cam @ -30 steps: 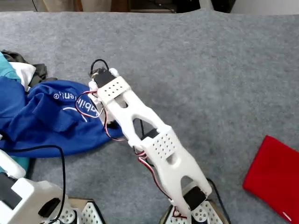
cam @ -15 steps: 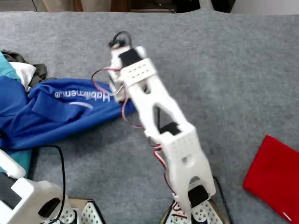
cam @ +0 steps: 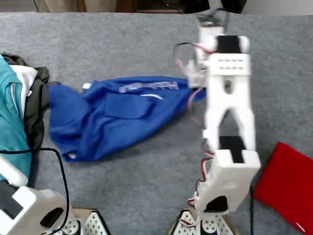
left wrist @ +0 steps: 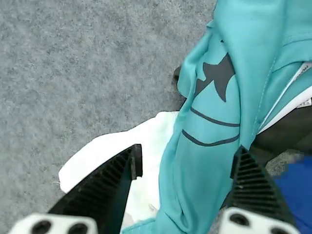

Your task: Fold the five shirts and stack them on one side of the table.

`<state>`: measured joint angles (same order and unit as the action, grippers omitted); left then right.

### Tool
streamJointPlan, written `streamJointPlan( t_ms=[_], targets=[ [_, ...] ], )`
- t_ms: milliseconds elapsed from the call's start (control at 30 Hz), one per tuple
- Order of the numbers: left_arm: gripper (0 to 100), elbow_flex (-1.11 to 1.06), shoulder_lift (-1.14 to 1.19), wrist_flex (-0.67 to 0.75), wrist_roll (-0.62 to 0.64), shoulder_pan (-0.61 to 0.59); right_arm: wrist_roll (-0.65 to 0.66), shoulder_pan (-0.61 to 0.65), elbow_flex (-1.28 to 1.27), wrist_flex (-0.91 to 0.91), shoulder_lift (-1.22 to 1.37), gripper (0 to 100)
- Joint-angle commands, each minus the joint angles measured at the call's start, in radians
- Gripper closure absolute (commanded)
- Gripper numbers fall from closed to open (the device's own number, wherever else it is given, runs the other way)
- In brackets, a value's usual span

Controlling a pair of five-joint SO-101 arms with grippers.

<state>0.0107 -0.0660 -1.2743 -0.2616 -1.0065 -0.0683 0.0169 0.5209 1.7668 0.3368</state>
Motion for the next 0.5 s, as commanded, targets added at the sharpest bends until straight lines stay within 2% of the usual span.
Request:
streamJointPlan(
  t_ms=[0,167,233,400,467],
  targets=[
    [70,0.046,-0.038,0.006,-0.006,0.031,0.061,-0.117,-0.036,-0.02,-0.073,99.3],
    [70,-0.034,-0.044,0.006,-0.006,0.129,0.147,-0.17,-0.062,-0.041,-0.038,99.0],
    [70,-0.063,-0.045,0.005,-0.005,0.176,0.133,-0.17,-0.048,-0.054,-0.03,97.1],
    [70,-0.081,-0.045,-0.028,0.058,0.256,0.08,-0.18,-0.002,-0.055,-0.03,77.5],
    [70,-0.087,-0.045,-0.029,0.08,0.278,0.08,-0.182,0.016,-0.038,-0.03,72.8]
  ],
)
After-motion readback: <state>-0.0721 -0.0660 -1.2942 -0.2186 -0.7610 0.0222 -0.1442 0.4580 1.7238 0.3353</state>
